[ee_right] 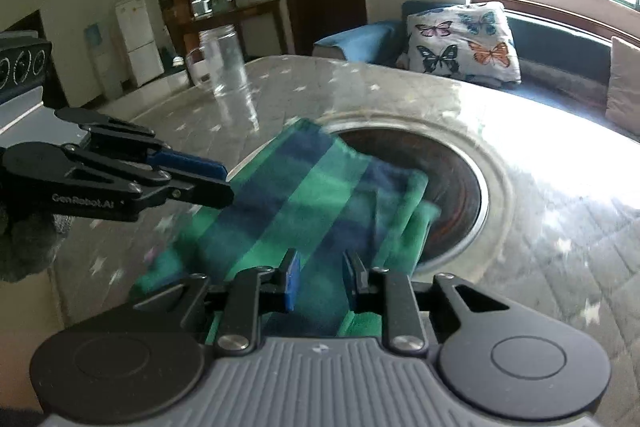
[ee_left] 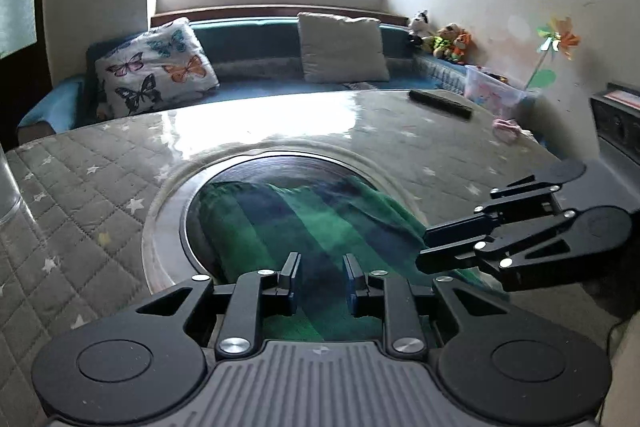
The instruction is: Fold clothes
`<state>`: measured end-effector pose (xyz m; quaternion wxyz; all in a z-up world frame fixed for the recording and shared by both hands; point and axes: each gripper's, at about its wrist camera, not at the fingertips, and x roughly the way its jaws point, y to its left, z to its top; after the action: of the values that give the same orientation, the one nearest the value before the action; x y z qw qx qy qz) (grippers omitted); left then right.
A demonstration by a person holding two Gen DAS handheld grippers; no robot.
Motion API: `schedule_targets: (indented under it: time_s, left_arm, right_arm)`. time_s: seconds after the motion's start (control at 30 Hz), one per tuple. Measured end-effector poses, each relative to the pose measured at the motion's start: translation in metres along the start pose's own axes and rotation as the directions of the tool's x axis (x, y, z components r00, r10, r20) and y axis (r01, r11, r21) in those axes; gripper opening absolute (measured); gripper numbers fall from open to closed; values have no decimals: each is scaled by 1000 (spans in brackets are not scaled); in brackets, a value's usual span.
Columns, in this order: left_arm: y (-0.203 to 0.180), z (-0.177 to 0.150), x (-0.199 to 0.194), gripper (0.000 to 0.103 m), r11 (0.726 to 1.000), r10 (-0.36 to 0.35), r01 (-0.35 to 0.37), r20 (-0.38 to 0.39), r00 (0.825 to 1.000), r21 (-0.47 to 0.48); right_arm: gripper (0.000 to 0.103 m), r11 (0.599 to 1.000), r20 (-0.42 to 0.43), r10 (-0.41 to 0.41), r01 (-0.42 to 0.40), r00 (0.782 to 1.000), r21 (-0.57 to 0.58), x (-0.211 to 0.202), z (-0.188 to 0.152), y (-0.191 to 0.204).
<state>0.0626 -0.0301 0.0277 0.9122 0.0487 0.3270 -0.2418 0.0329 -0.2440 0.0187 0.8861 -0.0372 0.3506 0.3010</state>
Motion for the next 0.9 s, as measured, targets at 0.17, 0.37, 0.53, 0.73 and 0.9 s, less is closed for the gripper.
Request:
schedule_targets:
  time_s: [0.17, 0.37, 0.53, 0.73, 0.9]
  left_arm:
    - [15, 8, 29, 24, 1000, 17, -17, -27, 999, -1]
    - [21, -1, 51, 24, 1000, 15, -15, -65, 998, -1]
    - [27, 0, 54, 24, 1000, -3, 3, -58, 998, -14]
    - [41, 20, 56, 24, 1000, 5, -5, -12, 1000, -27]
    - [53, 27, 80, 24, 999, 20, -22, -54, 998, -41]
  right_arm:
    - [23, 999, 2, -40, 40, 999, -9, 27, 13, -7]
    - [23, 995, -51, -101, 101, 994, 6, 53, 0, -18]
    - [25, 995, -50, -97, 99, 994, 26, 52, 1, -23]
    - [25, 996, -19, -86, 87, 996, 37, 48, 16, -28]
    - [25, 993, -37, -104, 105, 994, 53, 65, 21, -37]
